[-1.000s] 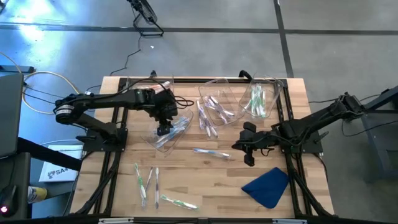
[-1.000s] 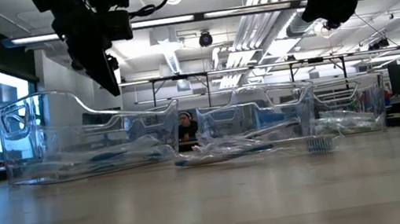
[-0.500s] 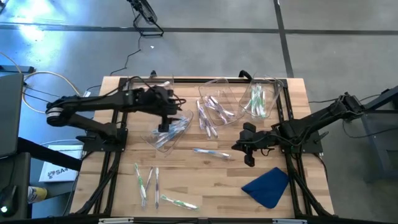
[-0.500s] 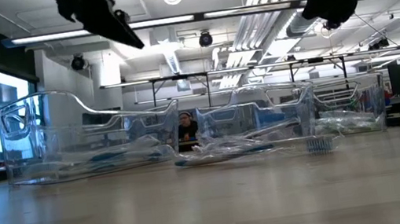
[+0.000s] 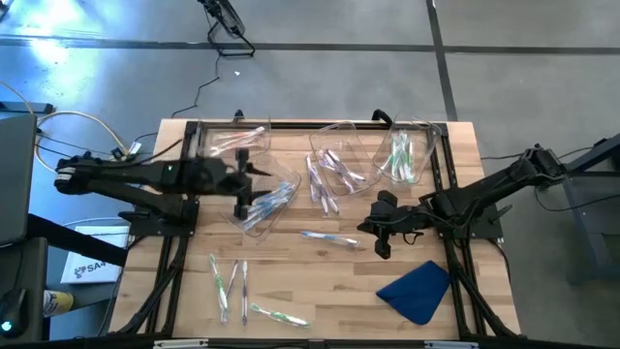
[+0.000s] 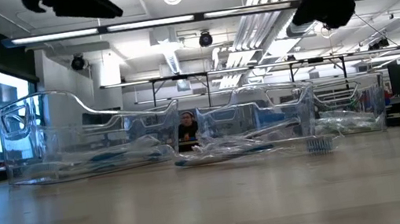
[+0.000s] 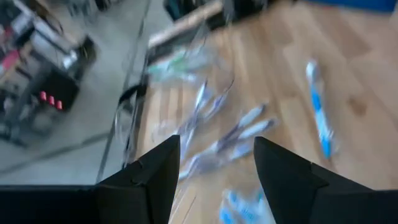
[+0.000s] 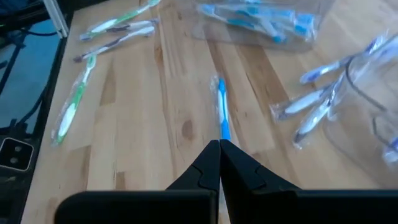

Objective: Pick & Place Toothbrushes
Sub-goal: Put the blue toothbrush into the bottom transparent bin

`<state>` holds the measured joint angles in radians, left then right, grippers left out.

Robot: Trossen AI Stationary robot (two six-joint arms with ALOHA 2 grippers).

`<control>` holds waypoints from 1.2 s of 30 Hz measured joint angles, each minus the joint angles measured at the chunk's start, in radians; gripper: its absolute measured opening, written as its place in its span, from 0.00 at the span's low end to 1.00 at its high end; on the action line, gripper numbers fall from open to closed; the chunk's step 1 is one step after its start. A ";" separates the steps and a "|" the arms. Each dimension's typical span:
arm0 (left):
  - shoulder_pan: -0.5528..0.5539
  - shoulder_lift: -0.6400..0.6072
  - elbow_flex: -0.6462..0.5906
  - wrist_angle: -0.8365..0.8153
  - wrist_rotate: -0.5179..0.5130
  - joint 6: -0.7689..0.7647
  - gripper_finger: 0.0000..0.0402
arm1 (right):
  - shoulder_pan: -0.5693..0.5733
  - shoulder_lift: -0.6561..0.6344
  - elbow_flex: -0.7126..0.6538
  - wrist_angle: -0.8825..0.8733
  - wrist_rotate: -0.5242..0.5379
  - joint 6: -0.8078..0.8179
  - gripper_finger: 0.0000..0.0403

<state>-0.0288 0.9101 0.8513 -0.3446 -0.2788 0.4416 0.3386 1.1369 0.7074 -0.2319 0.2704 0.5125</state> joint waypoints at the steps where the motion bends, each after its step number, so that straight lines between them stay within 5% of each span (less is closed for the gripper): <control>1: -0.016 -0.020 -0.043 0.057 -0.001 0.000 0.49 | 0.000 0.013 0.000 0.003 0.000 0.012 0.00; 8: -0.096 -0.141 -0.240 0.356 0.019 0.069 0.49 | 0.000 0.140 0.000 0.027 0.000 0.069 0.00; 22: -0.212 -0.182 -0.246 0.365 0.121 0.207 0.49 | 0.000 0.355 -0.001 0.109 -0.036 0.094 0.01; 36: -0.214 -0.181 -0.246 0.349 0.121 0.205 0.49 | 0.002 0.430 0.001 0.182 -0.003 0.086 0.41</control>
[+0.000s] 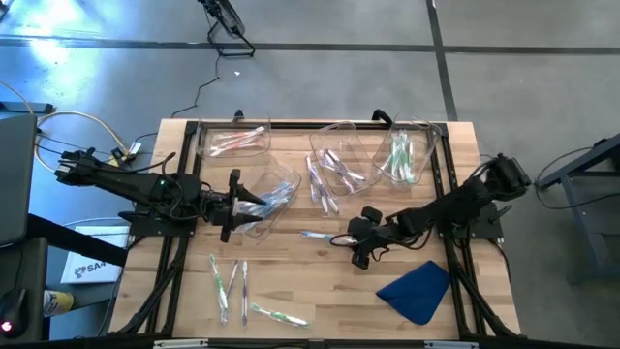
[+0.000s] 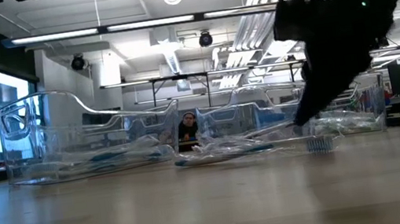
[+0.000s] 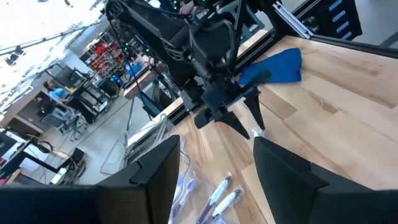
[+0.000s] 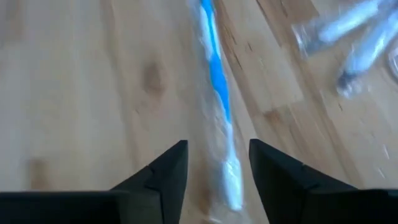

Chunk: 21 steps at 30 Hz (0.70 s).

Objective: Pick & Place Toothbrushes
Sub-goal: Put the blue toothbrush into the bottom transparent bin

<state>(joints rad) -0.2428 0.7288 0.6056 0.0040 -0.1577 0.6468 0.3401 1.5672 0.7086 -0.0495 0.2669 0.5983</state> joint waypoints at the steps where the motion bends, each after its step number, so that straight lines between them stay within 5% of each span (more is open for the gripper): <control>1: 0.000 0.000 0.000 -0.001 0.000 0.000 0.49 | 0.000 0.013 0.000 -0.003 0.003 -0.001 0.41; 12: 0.000 0.002 0.000 -0.007 0.000 -0.001 0.49 | -0.002 0.147 0.000 0.071 0.057 -0.020 0.37; 21: 0.000 0.002 0.000 -0.007 0.000 -0.001 0.49 | -0.003 0.155 0.000 0.086 0.058 -0.019 0.19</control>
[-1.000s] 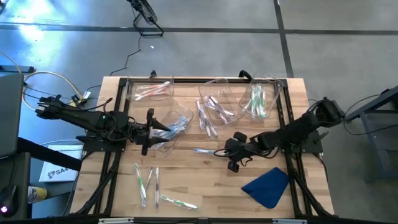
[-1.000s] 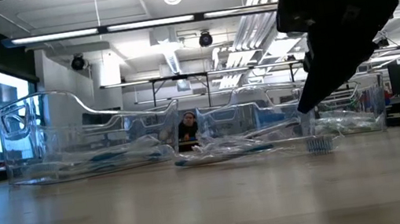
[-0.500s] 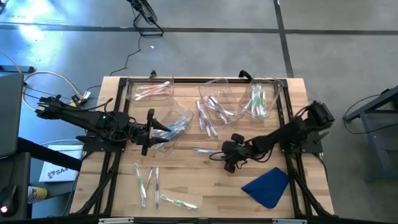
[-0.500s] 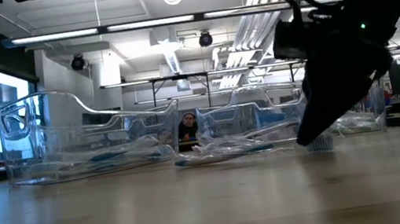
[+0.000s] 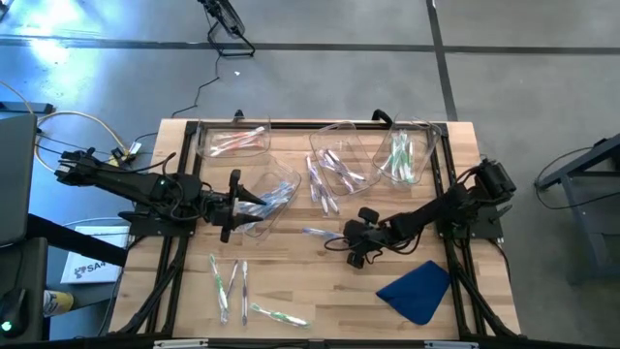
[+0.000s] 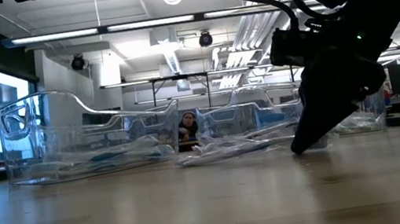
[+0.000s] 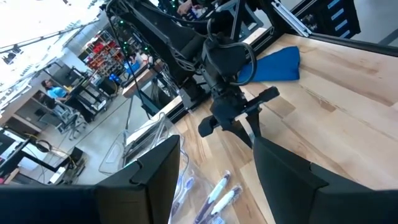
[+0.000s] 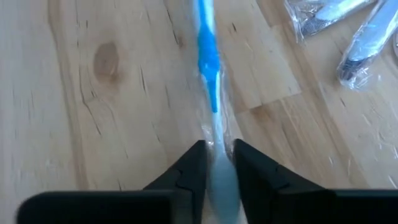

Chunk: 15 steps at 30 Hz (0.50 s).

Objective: Pick & Place Toothbrushes
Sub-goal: Put the blue toothbrush into the bottom transparent bin

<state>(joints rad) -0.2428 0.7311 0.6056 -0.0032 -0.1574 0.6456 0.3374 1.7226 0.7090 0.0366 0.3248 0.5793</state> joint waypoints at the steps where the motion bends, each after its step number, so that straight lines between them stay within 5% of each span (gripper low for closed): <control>1: 0.000 0.000 0.000 0.000 0.000 0.000 0.49 | 0.000 0.000 0.000 0.000 -0.002 0.000 0.16; 15: 0.000 0.000 0.000 0.001 0.000 -0.020 0.49 | 0.002 -0.062 -0.003 -0.016 -0.114 -0.040 0.11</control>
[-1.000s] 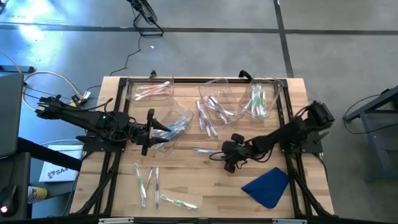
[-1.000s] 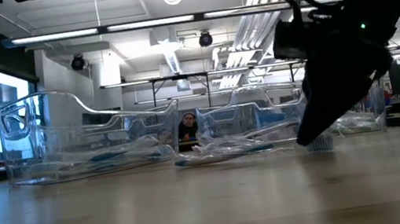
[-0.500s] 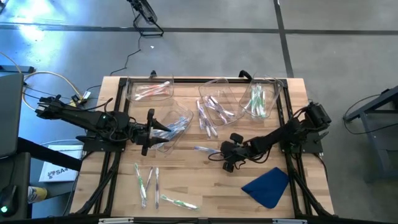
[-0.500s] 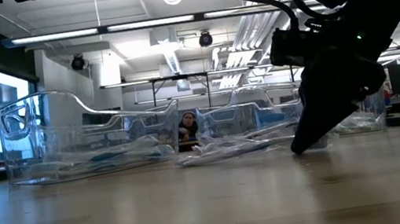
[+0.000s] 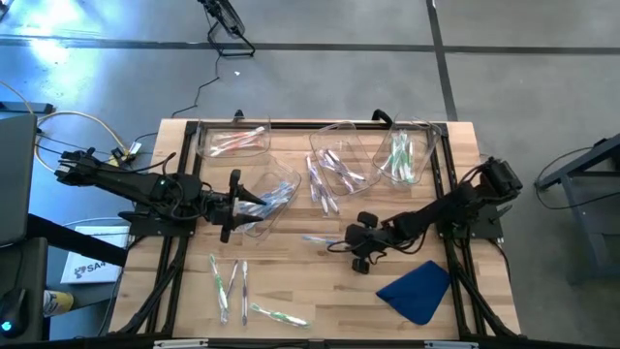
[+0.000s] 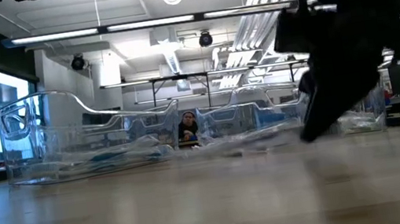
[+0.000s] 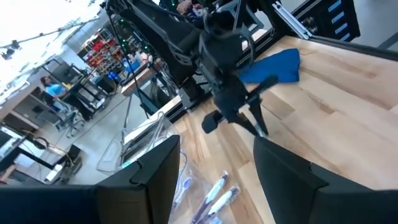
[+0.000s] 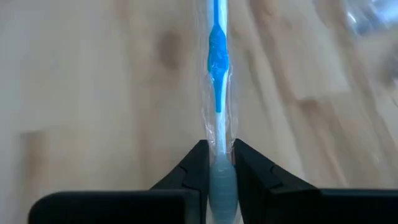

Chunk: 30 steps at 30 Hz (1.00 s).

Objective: Pick & Place Toothbrushes
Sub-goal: Put the blue toothbrush into the bottom transparent bin

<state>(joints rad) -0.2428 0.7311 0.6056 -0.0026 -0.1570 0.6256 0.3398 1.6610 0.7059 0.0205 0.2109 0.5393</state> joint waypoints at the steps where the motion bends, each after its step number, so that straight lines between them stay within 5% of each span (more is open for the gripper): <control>1: 0.000 0.000 0.000 0.000 0.000 -0.010 0.49 | 0.001 -0.017 0.000 0.002 -0.012 -0.014 0.11; 8: 0.000 0.000 0.000 0.000 -0.016 -0.123 0.49 | -0.001 -0.146 0.000 0.004 -0.009 -0.072 0.11; 17: 0.000 0.000 0.000 0.006 -0.171 -0.269 0.49 | -0.001 -0.266 0.001 0.029 0.076 -0.128 0.11; 30: 0.000 0.000 0.001 0.099 -0.216 -0.295 0.49 | -0.007 -0.293 0.002 0.309 0.132 -0.344 0.11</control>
<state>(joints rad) -0.2424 0.7307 0.6067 0.0966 -0.3725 0.3308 0.3325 1.3682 0.7078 0.3291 0.3430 0.1951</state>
